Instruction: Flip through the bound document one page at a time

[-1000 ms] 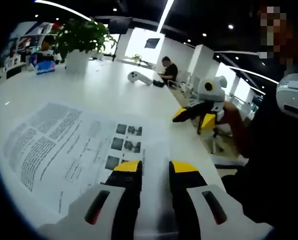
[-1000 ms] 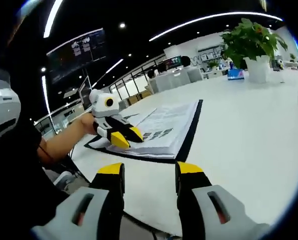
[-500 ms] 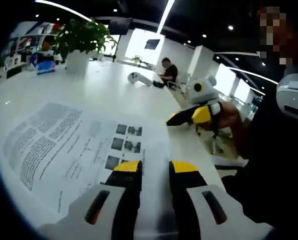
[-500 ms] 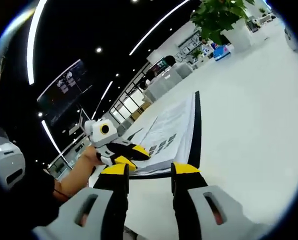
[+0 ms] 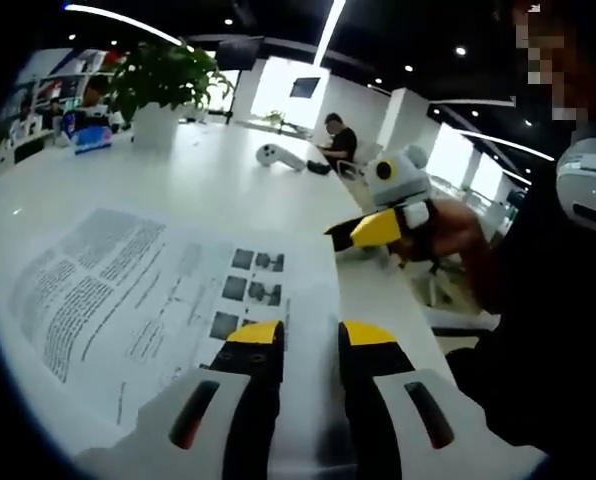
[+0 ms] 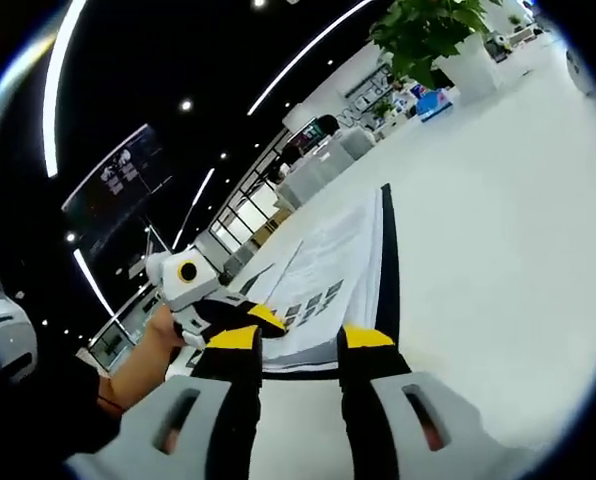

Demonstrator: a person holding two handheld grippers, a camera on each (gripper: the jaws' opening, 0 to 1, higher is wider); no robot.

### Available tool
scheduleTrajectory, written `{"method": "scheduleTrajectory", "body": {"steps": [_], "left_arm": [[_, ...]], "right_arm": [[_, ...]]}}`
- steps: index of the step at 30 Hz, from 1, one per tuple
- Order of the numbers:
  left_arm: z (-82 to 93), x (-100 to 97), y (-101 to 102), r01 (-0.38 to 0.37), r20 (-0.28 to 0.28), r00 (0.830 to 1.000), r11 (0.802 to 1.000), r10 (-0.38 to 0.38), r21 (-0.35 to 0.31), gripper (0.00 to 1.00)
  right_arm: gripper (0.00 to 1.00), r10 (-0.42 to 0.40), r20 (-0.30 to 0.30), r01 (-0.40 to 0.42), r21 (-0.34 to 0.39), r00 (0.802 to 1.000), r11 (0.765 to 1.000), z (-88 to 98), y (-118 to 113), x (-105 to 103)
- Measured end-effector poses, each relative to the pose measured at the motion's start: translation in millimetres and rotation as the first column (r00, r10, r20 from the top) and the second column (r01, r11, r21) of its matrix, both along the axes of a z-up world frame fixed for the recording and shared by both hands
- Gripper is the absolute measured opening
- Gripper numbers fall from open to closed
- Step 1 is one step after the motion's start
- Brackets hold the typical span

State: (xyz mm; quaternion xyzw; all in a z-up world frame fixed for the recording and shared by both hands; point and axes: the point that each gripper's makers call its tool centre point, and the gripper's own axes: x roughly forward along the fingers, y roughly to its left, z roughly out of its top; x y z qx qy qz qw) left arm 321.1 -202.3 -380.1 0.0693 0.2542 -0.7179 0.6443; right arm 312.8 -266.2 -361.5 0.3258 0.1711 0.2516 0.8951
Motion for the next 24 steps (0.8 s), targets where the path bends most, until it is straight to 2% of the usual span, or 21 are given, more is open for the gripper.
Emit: {"method": "scheduleTrajectory", "body": {"steps": [7,16,19,22,24], "left_arm": [[-0.1,-1.5,0.3,-0.007,0.025,1.000,1.000,0.007,0.002,0.24],[-0.6,-1.4,0.6,-0.022,0.061,0.998,1.000,0.022,0.000,0.25],[-0.8,-0.8,0.7,-0.028,0.067,0.997,1.000,0.028,-0.004,0.25],[-0.9,-0.2,0.7,-0.029,0.069,0.997,1.000,0.030,-0.006,0.25],[-0.8,-0.6,0.6,-0.032,0.073,0.997,0.999,0.032,-0.005,0.25]], "right_arm": [[0.26,-0.070,-0.004,0.070,-0.078,0.998,0.995,-6.9,-2.9,12.8],[0.24,-0.084,0.014,0.085,-0.179,0.996,0.980,-8.5,4.2,17.5],[0.20,-0.080,0.039,0.088,-0.246,0.996,0.965,-12.1,2.5,20.5],[0.19,-0.080,0.035,0.086,-0.262,0.996,0.961,-12.5,3.3,20.5],[0.20,-0.072,0.032,0.078,-0.309,0.997,0.948,-14.3,3.5,20.4]]}}
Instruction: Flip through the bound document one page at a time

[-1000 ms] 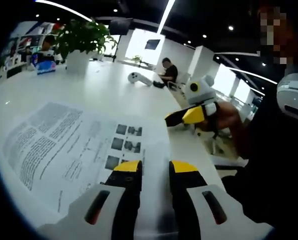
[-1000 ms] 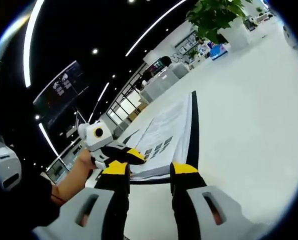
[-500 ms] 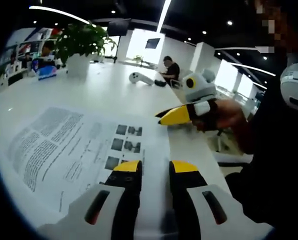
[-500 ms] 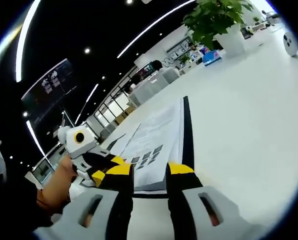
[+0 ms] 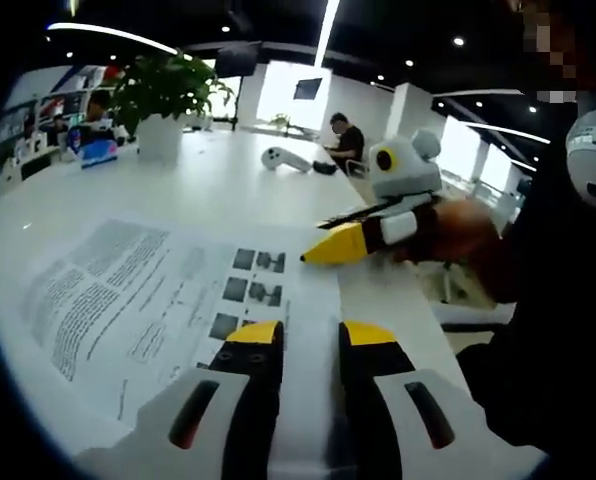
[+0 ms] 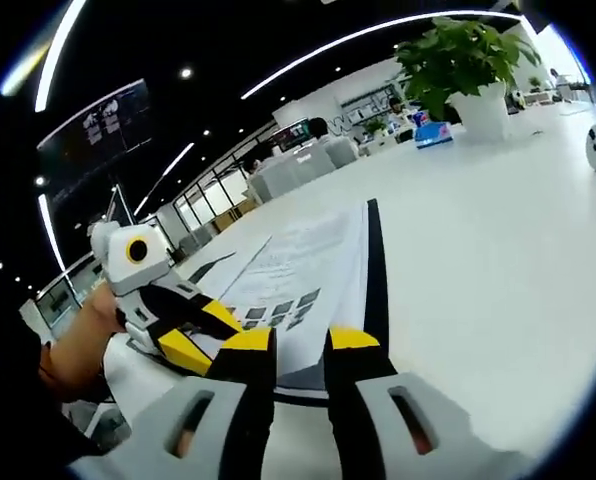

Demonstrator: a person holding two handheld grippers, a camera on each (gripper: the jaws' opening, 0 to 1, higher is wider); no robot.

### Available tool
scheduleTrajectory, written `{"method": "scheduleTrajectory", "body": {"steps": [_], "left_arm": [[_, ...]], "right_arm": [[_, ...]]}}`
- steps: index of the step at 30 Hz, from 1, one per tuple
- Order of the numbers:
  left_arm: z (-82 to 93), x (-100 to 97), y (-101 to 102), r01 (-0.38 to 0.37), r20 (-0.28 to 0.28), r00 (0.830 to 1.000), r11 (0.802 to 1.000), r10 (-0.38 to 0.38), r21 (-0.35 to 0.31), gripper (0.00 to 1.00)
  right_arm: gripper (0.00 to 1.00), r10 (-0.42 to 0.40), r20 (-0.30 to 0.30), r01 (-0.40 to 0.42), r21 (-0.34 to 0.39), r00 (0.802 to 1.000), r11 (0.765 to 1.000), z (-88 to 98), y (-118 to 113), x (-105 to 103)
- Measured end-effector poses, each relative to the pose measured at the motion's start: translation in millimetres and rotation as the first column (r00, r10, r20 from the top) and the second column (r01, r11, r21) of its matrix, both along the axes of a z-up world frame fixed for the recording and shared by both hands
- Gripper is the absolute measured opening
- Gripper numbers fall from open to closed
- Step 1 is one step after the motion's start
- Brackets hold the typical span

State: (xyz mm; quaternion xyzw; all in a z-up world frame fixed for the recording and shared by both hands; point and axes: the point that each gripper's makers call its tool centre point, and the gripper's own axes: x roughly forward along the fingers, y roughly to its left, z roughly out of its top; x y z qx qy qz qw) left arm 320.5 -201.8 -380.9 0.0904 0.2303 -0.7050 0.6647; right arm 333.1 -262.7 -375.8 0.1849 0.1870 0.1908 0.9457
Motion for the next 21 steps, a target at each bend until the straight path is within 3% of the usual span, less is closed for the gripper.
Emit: {"method": "scheduleTrajectory", "body": {"steps": [3,8,17,21], "left_arm": [[-0.5,-1.2,-0.8,-0.007,0.039,0.999,1.000,0.006,0.023,0.25],[-1.6,-2.6,-1.5,-0.012,0.090,0.996,0.999,0.008,0.049,0.26],[-2.0,-1.4,-1.2,-0.049,0.114,0.993,0.998,0.044,0.043,0.26],[-2.3,-1.4,-1.8,-0.072,0.127,0.990,0.997,0.066,0.040,0.26]], "right_arm": [[0.19,0.006,0.000,-0.006,-0.099,1.000,0.995,-3.4,0.6,0.1],[0.17,0.000,0.007,0.001,-0.138,1.000,0.990,-5.1,0.9,0.1],[0.12,-0.004,0.027,0.010,-0.237,1.000,0.972,-7.9,-2.0,1.6],[0.09,-0.007,0.036,0.015,-0.241,0.999,0.970,-8.5,-4.3,2.1]]}}
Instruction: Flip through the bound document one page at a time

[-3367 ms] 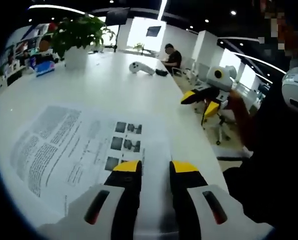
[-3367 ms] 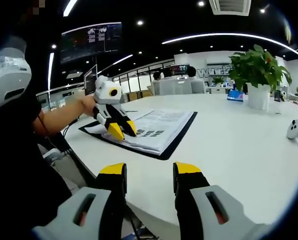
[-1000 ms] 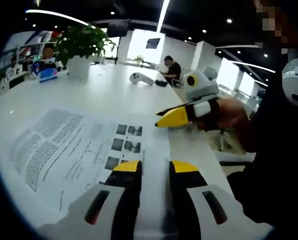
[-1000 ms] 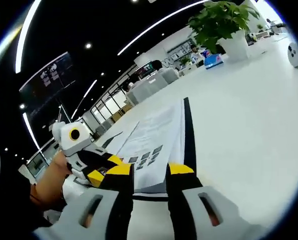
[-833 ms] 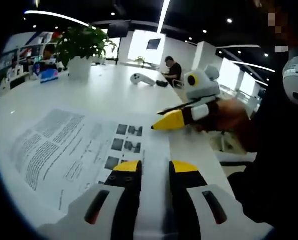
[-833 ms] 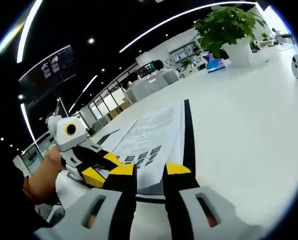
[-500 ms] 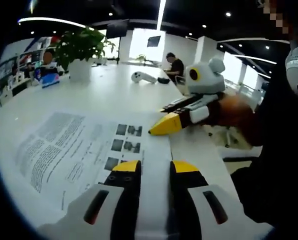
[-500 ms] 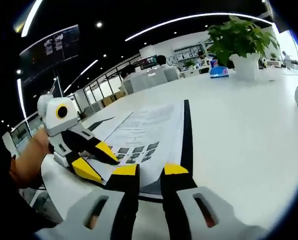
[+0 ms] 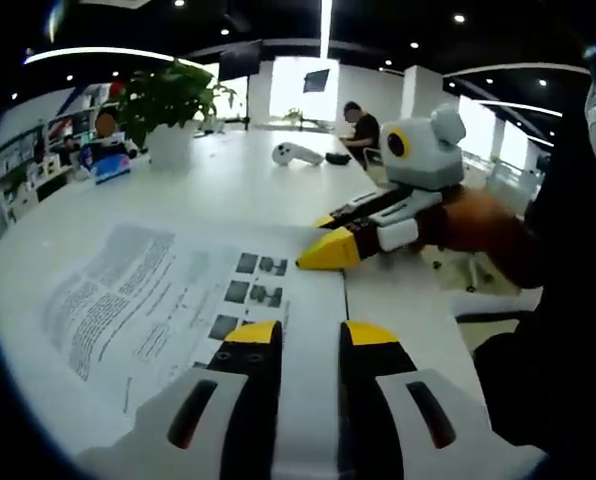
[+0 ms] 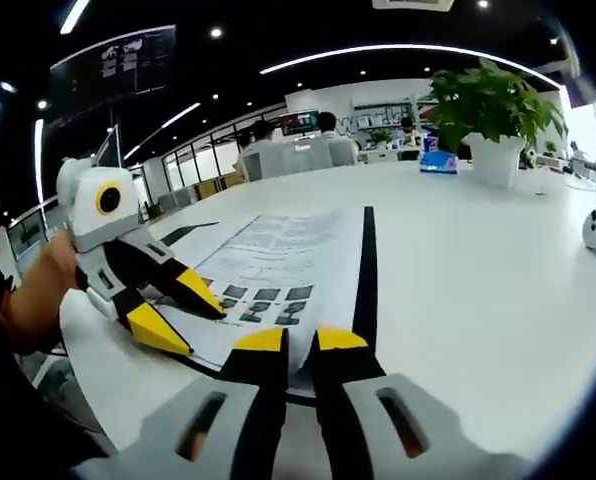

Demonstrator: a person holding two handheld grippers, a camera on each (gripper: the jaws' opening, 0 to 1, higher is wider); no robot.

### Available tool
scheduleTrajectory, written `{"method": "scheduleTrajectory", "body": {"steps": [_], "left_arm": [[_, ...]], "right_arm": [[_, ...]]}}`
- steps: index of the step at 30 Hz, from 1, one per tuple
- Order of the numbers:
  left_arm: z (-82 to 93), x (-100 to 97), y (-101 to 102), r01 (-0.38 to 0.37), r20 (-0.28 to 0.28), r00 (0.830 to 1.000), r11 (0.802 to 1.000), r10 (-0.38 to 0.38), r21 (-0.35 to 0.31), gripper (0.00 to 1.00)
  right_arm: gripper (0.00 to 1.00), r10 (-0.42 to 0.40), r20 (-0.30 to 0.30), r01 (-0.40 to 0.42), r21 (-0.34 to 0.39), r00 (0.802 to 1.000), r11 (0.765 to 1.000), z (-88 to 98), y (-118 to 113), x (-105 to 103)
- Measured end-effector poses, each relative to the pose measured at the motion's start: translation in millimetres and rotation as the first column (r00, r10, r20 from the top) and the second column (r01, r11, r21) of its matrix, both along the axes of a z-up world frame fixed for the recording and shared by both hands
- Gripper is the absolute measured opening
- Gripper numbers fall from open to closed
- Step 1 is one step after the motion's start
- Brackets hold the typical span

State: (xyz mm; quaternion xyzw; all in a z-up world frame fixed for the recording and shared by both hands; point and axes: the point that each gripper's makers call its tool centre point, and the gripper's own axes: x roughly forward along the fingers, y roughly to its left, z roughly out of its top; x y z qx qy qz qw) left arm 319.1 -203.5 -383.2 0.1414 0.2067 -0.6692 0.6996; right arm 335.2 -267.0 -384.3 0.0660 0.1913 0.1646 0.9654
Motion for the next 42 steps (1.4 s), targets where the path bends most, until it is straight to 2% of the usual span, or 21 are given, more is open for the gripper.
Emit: {"method": "scheduleTrajectory", "body": {"steps": [5,11,19,23,30,35,40,42], "left_arm": [[0.1,0.4,0.1,-0.020,-0.010,1.000,1.000,0.020,-0.015,0.26],[-0.5,0.3,0.5,-0.048,0.012,0.999,0.998,0.048,-0.039,0.26],[-0.2,1.0,0.3,-0.073,0.026,0.997,0.995,0.075,-0.073,0.26],[-1.1,-1.2,-1.0,-0.070,0.081,0.994,0.996,0.074,-0.054,0.26],[-0.9,-0.4,-1.2,-0.127,0.120,0.984,0.991,0.132,-0.042,0.28],[4.1,-8.0,12.1,-0.145,0.142,0.979,0.989,0.147,-0.020,0.36],[21.4,-18.3,32.2,-0.174,0.121,0.975,0.981,0.184,-0.087,0.36],[28.3,-22.5,48.0,-0.192,0.108,0.973,0.975,0.204,-0.114,0.36]], "right_arm": [[0.08,-0.009,0.008,0.009,-0.021,1.000,1.000,-0.4,-0.7,1.0],[0.08,-0.016,0.024,0.020,-0.153,1.000,0.988,-1.4,2.7,0.3],[0.06,-0.012,0.034,0.017,-0.168,0.999,0.986,-0.2,3.6,-1.7],[0.03,-0.010,0.034,0.016,-0.203,0.999,0.979,0.3,6.3,-1.6],[0.02,-0.017,0.048,0.028,-0.240,0.999,0.970,0.1,4.9,-0.6],[0.02,-0.019,0.045,0.030,-0.237,0.999,0.971,-0.3,3.2,1.5],[0.02,-0.024,0.049,0.036,-0.242,0.998,0.970,-0.5,2.2,3.2],[0.02,-0.026,0.049,0.037,-0.242,0.998,0.970,-0.6,1.6,3.8]]}}
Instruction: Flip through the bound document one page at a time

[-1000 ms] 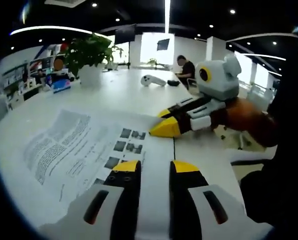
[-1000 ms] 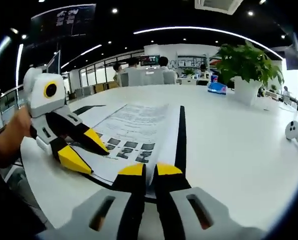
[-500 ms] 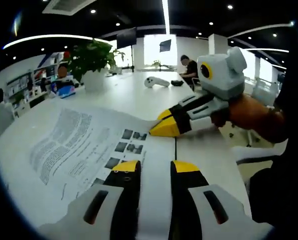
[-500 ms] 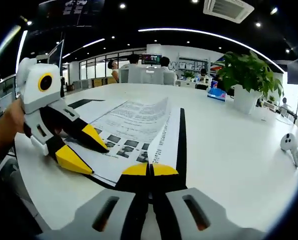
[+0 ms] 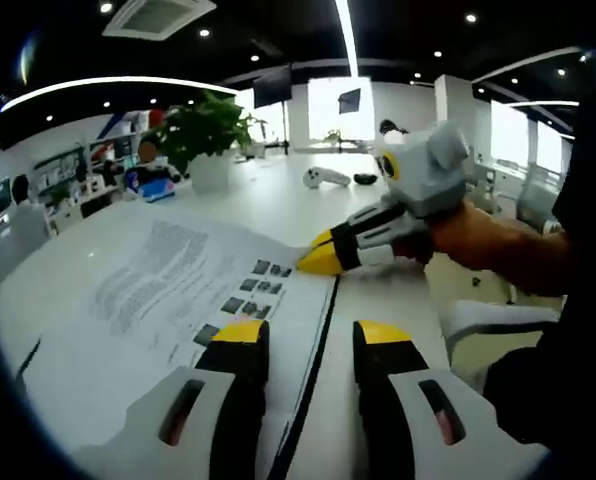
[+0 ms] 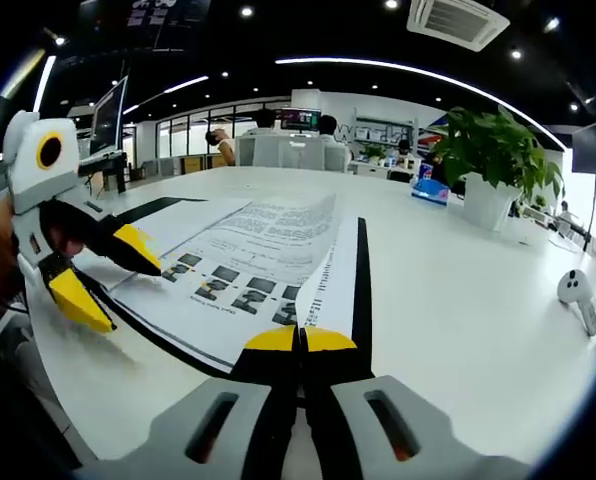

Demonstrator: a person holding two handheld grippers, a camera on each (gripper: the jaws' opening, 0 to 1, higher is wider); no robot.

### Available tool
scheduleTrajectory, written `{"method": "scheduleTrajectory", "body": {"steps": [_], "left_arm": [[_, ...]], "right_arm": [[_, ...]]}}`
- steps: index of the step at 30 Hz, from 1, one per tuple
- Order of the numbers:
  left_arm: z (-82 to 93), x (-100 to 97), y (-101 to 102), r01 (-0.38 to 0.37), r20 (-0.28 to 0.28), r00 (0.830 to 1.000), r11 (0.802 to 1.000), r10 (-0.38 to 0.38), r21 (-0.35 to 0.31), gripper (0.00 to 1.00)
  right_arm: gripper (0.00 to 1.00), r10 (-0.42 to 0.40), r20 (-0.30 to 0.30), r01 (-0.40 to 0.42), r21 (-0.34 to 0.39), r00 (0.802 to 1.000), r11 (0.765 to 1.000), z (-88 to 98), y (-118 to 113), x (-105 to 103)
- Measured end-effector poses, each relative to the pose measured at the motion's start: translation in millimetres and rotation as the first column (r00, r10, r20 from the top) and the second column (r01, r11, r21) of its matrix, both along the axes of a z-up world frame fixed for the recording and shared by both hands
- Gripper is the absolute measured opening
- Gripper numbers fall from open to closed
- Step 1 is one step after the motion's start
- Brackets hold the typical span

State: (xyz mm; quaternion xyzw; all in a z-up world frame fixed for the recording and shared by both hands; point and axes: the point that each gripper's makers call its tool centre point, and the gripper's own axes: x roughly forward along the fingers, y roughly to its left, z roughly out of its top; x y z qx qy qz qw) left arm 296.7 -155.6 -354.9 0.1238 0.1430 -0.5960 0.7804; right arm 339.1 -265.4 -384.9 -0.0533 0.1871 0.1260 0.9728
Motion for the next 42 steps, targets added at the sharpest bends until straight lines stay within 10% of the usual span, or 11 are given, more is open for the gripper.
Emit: {"method": "scheduleTrajectory", "body": {"steps": [12,28,42], "left_arm": [[10.7,6.0,103.1,-0.281,-0.070,0.959,0.951,0.274,-0.125,0.33],[8.0,9.6,230.5,-0.583,-0.067,0.812,0.798,0.580,-0.150,0.33],[16.1,17.2,261.8,-0.633,-0.050,0.772,0.759,0.633,-0.155,0.30]], "right_arm": [[0.02,0.002,-0.028,-0.002,0.009,1.000,1.000,0.9,0.1,1.0],[0.02,0.017,-0.101,-0.009,0.072,0.995,0.997,1.4,7.6,-5.3],[0.02,0.006,-0.123,0.011,0.132,0.992,0.991,1.9,5.4,-6.6]]}}
